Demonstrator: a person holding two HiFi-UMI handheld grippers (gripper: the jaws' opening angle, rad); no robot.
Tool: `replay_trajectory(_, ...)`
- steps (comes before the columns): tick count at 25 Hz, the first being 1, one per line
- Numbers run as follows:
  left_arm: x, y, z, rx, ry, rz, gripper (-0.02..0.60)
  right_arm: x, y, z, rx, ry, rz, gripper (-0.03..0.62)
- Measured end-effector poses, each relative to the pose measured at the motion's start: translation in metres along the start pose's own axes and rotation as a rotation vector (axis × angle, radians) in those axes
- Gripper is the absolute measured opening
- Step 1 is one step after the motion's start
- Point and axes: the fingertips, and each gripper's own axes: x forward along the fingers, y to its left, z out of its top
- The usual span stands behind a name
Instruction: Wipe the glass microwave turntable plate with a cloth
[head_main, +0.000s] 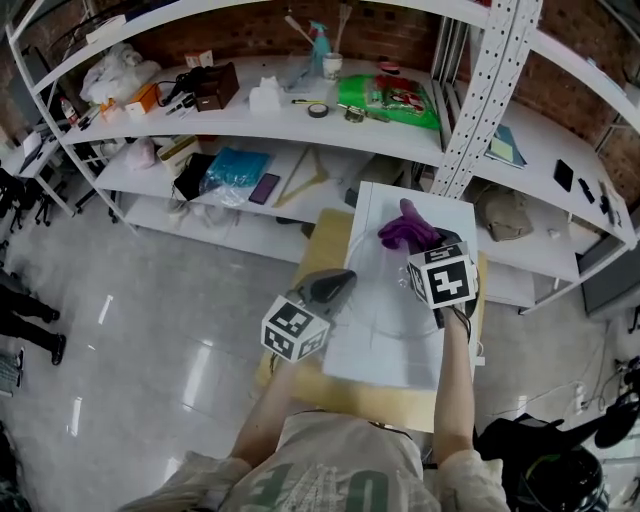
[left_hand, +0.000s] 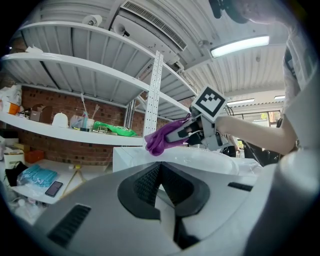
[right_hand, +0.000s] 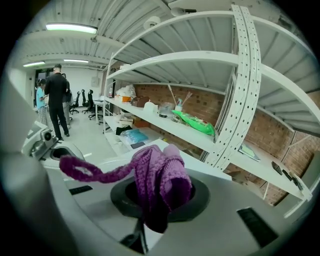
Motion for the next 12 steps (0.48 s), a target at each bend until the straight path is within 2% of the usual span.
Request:
replay_trajectory(4, 0.003, 0.001, 0.003, 0.01, 0.0, -0.001, -0.003, 0.014, 0.002, -0.006, -0.03, 0.054, 0.014, 0.051)
replay_trajectory(12, 0.002, 0.001, 0.002, 0.016, 0.007, 0.003, -0.003, 0.002, 0.024, -0.016, -0.093, 0.099, 0.054, 0.051)
